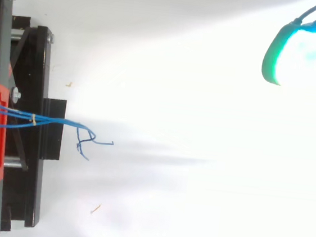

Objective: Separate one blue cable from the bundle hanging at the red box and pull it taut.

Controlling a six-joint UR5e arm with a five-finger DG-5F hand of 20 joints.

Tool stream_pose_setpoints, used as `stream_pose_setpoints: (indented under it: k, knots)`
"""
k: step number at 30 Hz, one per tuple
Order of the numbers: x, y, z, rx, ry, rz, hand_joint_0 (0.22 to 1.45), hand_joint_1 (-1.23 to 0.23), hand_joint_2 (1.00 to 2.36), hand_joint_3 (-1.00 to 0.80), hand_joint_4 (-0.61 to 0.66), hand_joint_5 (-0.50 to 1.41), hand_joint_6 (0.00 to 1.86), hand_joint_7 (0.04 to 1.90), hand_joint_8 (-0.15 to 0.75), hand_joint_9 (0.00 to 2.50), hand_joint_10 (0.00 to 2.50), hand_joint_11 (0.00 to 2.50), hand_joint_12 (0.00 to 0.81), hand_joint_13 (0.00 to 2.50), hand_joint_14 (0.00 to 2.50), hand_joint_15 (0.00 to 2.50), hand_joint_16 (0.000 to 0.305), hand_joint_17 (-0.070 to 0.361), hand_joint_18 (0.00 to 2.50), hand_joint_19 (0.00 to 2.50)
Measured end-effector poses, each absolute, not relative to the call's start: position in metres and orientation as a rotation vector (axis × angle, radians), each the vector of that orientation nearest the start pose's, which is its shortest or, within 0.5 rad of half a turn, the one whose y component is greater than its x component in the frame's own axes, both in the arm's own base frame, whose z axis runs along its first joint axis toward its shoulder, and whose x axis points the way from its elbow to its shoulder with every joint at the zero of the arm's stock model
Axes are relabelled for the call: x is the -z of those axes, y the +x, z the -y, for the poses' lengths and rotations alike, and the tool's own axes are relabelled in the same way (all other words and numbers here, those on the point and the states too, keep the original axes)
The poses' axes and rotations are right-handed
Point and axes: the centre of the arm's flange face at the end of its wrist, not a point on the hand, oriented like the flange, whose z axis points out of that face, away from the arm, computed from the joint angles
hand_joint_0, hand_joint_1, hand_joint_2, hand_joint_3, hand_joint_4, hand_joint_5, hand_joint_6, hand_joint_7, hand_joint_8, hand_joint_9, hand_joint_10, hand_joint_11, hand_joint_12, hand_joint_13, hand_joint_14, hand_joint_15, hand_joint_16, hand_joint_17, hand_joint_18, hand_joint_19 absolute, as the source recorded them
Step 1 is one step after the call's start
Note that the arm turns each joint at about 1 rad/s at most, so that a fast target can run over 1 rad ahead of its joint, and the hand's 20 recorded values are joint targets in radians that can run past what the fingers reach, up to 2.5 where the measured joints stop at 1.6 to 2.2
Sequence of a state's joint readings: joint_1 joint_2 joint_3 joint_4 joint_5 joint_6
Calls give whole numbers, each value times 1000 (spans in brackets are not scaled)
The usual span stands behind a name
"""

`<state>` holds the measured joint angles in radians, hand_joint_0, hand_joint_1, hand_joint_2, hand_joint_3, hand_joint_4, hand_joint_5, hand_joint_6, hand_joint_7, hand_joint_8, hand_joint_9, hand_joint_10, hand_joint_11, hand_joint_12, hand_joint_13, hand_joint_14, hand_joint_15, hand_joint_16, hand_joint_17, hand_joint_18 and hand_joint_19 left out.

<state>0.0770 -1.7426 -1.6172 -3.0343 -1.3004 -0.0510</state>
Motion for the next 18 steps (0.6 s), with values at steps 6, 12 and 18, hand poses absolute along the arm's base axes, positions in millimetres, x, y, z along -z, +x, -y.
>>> stream_pose_setpoints:
  k: [6, 12, 18]
  knots:
    - [-386, 555, 118, -942, 1305, -1160, 506, -525, 1000, -500, 233, -199, 503, 962, 316, 708, 18, 693, 402, 631, 16, 454, 45, 101, 380, 266]
    - [-377, 570, 116, -906, 1264, -1112, 509, -525, 1000, -500, 236, -193, 503, 972, 323, 749, 18, 760, 405, 701, 20, 547, 42, 94, 409, 269]
    - [-365, 585, 113, -894, 1248, -1087, 514, -536, 1000, -500, 237, -193, 503, 972, 326, 747, 17, 759, 405, 692, 18, 537, 41, 93, 404, 270]
